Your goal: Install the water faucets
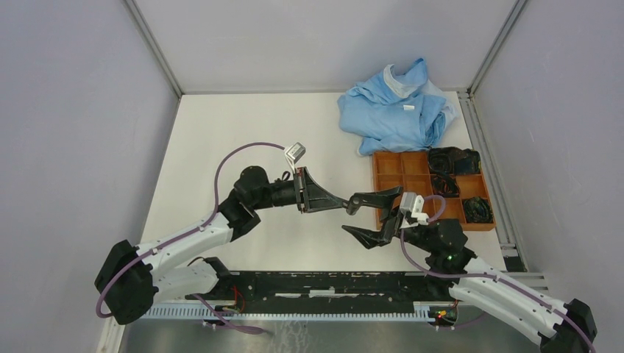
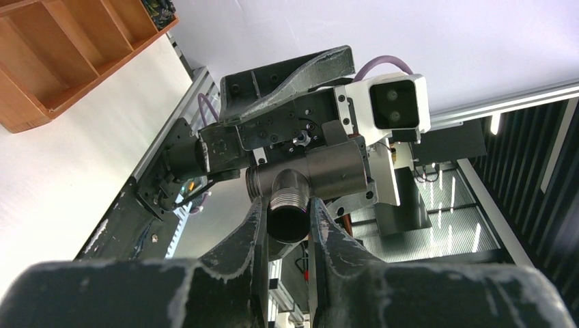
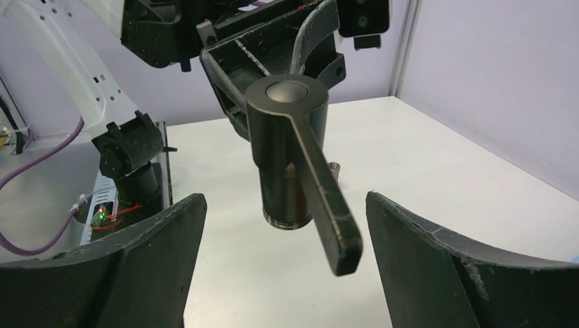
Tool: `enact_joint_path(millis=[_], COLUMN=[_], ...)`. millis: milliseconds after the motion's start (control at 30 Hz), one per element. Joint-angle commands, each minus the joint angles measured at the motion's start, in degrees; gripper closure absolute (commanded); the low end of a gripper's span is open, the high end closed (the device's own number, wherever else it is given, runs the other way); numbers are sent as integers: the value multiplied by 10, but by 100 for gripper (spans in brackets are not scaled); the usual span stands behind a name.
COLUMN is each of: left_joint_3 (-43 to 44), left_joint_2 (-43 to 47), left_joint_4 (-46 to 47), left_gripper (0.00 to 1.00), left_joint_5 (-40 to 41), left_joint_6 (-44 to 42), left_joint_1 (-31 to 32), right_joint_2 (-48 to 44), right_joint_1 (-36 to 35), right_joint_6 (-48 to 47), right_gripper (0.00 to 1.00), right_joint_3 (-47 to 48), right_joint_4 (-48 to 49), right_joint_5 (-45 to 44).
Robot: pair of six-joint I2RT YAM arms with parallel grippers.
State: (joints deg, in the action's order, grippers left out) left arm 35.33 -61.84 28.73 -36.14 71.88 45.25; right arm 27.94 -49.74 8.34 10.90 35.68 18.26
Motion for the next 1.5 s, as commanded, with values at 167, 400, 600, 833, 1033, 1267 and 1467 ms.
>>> enact_joint_path(millis=[167,400,600,833,1033,1267,1467], left_joint_3=[26,33,34,34,35,35,37], left_joint_2=[10,-1,1,2,2,5,5], left_joint_4=[8,8,-4,-14,-23,-28,-30], left_gripper=[98,98,98,98,98,98,98], left_joint_5=[-39,-57,-60,-60,-62,-59,-57], left_joint_6=[-31,-32,-38,-43,-46,-49,-51], left_joint_1=[-7,-7,-7,-7,-6,-6,-7], right_joint_2=[-6,19,42,52,72,77,61], right_joint_1=[-1,-1,-1,-1,-1,-1,-1], right_joint_6=[-54,-51,-42,-34,-27,-20,-24], right_gripper=[9,12,19,23,37,51,52], right_joint_3=[29,34,46,58,63,62,58], right_joint_4=[-41,-2,21,32,42,44,32], right_joint_5=[49,50,80,83,93,96,82])
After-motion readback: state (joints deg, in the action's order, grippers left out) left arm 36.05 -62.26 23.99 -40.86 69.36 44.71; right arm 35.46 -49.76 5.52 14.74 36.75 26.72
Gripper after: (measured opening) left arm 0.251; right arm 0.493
